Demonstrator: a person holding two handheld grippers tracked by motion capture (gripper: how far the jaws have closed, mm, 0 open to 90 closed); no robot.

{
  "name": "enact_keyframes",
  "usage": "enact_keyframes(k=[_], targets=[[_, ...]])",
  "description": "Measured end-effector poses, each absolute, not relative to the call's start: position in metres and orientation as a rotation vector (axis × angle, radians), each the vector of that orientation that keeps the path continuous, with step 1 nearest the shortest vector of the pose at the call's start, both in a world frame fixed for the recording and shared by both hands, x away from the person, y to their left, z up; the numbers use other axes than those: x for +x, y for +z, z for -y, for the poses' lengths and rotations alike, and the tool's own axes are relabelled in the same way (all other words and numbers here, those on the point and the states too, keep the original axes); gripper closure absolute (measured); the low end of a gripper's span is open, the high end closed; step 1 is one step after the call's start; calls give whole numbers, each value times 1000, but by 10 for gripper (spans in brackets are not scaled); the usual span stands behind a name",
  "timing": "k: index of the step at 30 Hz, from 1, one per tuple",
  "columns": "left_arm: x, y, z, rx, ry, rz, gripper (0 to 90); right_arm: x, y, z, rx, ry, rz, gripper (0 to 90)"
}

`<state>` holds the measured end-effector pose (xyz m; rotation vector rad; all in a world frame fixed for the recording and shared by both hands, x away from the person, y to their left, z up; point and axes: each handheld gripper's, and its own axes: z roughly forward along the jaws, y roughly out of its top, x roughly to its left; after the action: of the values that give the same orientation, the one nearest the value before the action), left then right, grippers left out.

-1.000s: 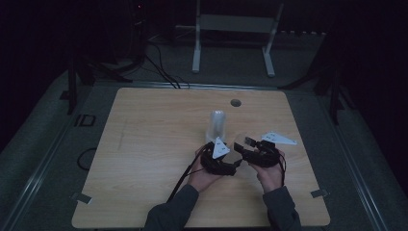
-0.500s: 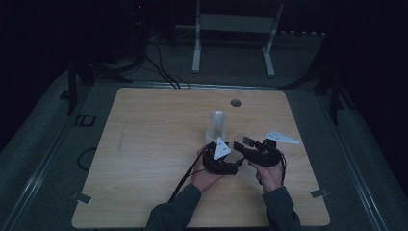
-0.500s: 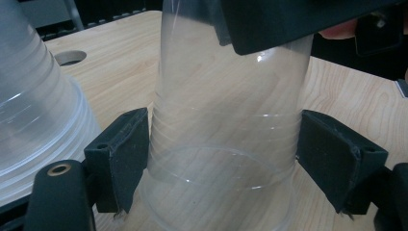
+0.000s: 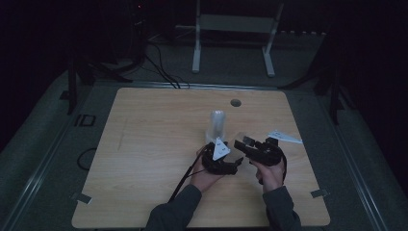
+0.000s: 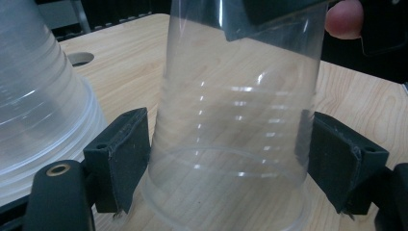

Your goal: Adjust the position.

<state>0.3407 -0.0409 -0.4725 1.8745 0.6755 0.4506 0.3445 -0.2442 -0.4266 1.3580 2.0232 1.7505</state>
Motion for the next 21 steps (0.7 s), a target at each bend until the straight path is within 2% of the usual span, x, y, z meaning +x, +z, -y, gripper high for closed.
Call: enact_keyframes(k=[15, 21], targets=[[339, -473, 41, 1872, 453, -667, 238, 346, -430, 252, 1433, 1826, -1992, 413], [339, -473, 41, 1881, 444, -665, 246, 346, -432, 253, 1438, 1810, -1997, 382]])
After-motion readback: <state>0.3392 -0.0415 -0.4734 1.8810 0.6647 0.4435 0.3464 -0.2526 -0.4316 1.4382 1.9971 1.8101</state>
